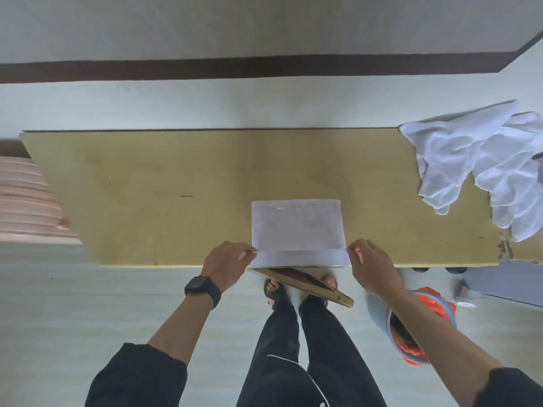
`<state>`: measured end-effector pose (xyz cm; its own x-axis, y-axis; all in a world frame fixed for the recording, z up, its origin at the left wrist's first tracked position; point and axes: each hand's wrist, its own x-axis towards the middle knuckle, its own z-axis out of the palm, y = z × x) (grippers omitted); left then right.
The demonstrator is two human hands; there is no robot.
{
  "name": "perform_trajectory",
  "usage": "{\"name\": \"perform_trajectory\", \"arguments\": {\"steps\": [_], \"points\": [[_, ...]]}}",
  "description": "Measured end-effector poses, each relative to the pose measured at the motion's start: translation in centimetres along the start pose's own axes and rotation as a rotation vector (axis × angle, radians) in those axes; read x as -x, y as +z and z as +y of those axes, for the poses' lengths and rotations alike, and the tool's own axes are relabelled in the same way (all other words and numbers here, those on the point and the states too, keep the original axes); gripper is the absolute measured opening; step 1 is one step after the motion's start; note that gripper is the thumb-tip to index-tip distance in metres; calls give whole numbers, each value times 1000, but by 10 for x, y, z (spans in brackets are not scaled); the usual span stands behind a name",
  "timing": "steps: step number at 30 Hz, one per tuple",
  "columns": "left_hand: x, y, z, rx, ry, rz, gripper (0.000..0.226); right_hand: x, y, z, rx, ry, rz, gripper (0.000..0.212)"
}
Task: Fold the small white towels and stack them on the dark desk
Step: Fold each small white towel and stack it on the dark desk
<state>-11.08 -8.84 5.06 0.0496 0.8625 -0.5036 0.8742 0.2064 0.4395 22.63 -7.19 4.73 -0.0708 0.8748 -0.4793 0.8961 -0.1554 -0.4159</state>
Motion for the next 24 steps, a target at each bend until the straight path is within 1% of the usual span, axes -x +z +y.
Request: {"name": "perform_trajectory", "arguments": {"steps": [3,5,7,9,12,17,21,24], "points": [[-36,-12,2,297,-115,54,17,-37,-9,-16,-170,71,98,19],[-60,-17,3,414,-170,108,11,-63,-10,-25,-243,105,159,19],[-82,-19,4,478,-206,150,11,-87,-8,-28,-297,122,225,18],[-99,-16,2,472,-242,156,13,-105,-2,-26,-358,145,261,17],[-112,-5,-2,418,-275,160,17,-120,9,-18,-391,156,264,17],[-115,1,-4,423,-293,219,16,-128,18,-13,-338,126,319,19],[-122,2,-3,369,-287,220,14,-129,19,-12,-313,104,337,20],[-128,0,-3,279,-273,187,13,-129,19,-10,-285,66,341,19]]}}
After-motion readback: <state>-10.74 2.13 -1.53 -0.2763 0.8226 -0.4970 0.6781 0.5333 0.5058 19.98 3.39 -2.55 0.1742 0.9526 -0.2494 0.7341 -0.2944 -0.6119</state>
